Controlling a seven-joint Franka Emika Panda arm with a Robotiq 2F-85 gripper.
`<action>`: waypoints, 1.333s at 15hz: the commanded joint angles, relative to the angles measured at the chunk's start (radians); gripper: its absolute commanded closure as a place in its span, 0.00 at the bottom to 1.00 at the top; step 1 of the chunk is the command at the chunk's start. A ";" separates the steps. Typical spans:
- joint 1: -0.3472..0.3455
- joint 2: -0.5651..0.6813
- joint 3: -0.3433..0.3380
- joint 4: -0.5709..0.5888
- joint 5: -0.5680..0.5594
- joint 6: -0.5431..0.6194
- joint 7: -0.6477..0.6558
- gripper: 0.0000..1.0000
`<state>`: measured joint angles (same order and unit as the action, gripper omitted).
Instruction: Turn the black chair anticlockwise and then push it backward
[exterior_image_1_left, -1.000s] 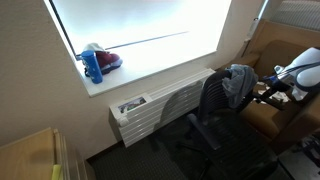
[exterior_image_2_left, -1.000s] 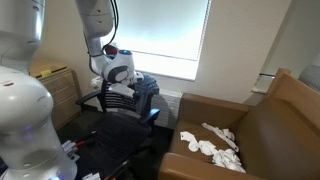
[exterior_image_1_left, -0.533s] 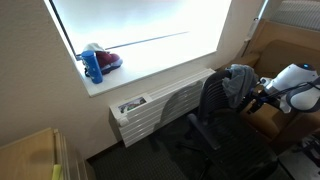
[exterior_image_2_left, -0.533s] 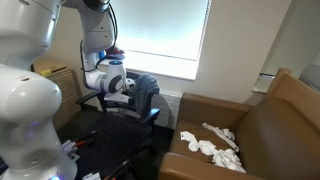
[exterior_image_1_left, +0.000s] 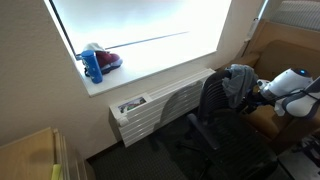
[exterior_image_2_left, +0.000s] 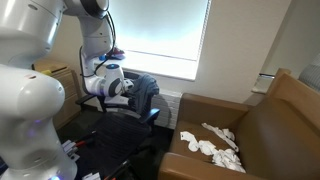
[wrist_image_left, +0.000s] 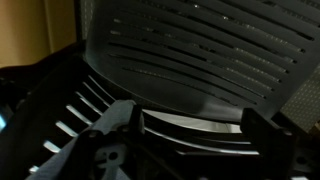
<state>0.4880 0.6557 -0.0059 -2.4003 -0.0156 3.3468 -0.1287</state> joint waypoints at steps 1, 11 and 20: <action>0.099 0.162 -0.007 0.109 0.005 0.171 -0.003 0.00; 0.201 0.207 -0.036 0.422 0.056 0.109 0.009 0.00; 0.308 0.458 -0.198 0.745 0.182 0.117 0.057 0.00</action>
<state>0.7780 0.9677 -0.1505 -1.8505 0.1395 3.4640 -0.0826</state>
